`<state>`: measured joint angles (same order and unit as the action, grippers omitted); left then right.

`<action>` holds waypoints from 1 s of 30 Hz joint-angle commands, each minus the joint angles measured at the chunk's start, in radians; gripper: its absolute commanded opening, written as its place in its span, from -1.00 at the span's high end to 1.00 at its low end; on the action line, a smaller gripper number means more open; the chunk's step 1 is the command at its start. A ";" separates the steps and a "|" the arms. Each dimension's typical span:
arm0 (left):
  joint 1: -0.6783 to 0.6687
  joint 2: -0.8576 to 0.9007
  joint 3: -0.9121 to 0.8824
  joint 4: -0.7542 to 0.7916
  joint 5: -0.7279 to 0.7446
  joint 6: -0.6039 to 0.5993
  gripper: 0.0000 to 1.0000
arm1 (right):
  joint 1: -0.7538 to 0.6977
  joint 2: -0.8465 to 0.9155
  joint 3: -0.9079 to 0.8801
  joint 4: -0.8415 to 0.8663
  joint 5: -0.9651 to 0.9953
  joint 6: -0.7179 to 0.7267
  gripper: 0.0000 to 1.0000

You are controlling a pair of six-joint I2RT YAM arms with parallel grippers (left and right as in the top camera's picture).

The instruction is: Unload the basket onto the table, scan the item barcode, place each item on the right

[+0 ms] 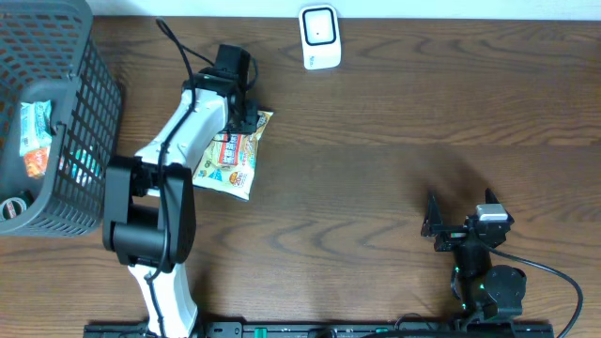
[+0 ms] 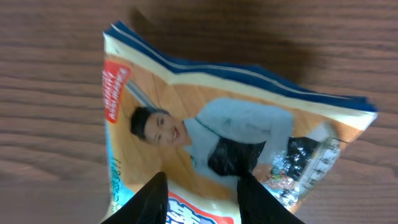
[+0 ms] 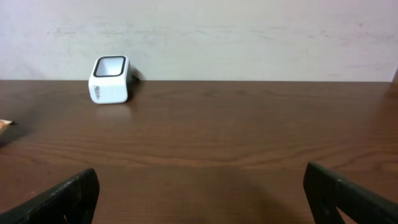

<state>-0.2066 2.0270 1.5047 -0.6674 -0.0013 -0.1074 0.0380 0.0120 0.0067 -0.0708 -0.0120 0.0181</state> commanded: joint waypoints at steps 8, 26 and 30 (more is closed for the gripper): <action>0.004 0.066 0.019 -0.016 0.083 0.029 0.28 | 0.003 -0.006 -0.002 -0.005 -0.006 0.011 -0.98; 0.237 -0.463 0.188 0.087 0.038 0.021 -0.42 | 0.003 -0.006 -0.001 -0.005 -0.006 0.011 -0.99; 0.360 -0.488 0.188 0.082 -0.055 0.020 -0.56 | 0.003 -0.006 -0.001 -0.005 -0.006 0.011 -0.99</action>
<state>0.0765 1.5166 1.6989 -0.5735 0.0334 -0.0830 0.0380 0.0120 0.0067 -0.0708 -0.0120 0.0181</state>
